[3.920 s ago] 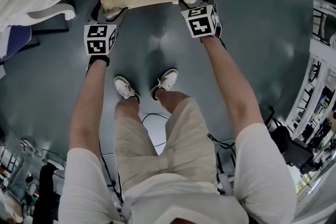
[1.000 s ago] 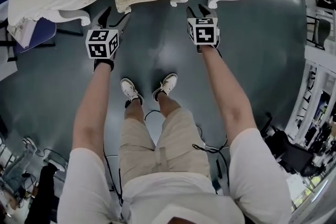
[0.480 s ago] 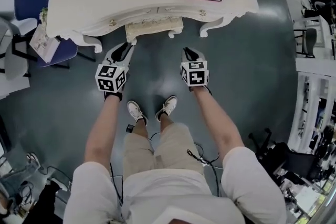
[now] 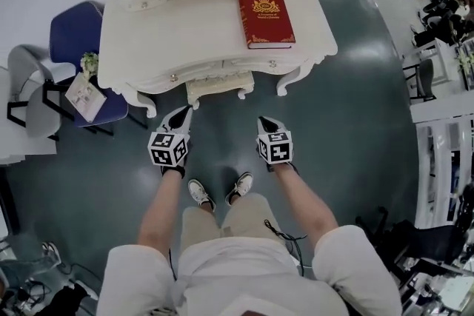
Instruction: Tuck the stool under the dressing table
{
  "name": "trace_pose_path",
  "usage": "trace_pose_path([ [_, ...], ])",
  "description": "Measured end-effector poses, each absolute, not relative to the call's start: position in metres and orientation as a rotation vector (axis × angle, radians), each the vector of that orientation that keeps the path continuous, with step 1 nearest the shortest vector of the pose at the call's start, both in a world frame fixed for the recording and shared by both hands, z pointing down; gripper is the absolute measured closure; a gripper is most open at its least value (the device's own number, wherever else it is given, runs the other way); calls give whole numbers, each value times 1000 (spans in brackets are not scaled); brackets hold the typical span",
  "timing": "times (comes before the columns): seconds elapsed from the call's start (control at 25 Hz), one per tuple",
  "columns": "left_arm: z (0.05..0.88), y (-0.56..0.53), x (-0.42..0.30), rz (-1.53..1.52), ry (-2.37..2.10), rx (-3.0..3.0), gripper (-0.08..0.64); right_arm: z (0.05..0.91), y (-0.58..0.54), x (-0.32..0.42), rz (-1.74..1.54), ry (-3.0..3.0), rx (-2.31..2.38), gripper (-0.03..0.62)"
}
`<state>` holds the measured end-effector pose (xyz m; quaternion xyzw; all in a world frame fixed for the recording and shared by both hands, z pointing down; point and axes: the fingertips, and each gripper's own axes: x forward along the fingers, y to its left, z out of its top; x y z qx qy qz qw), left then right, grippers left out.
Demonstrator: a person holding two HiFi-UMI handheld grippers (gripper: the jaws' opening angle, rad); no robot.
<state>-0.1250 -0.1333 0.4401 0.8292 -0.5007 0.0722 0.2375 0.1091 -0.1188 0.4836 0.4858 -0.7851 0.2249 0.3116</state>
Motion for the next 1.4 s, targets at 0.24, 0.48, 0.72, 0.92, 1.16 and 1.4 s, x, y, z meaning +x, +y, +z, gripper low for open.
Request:
trace_pose_path([
  [0.24, 396, -117, -129, 170, -1375, 2312, 543, 431, -113, 101, 568, -2163, 1309, 592],
  [0.48, 336, -112, -135, 164, -1445, 2399, 543, 372, -112, 98, 523, -2279, 1353, 592],
  [0.72, 282, -101, -140, 68, -1510, 2448, 543, 327, -111, 105, 474, -2357, 1392, 592],
  [0.92, 243, -89, -142, 14, -1550, 2513, 543, 296, -97, 113, 396, -2398, 1417, 592],
  [1.16, 192, -78, -153, -28, -1610, 2608, 543, 251, -92, 122, 348, -2478, 1458, 592],
  [1.4, 140, -59, -166, -140, -1700, 2659, 543, 198, -94, 130, 269, -2575, 1499, 592],
])
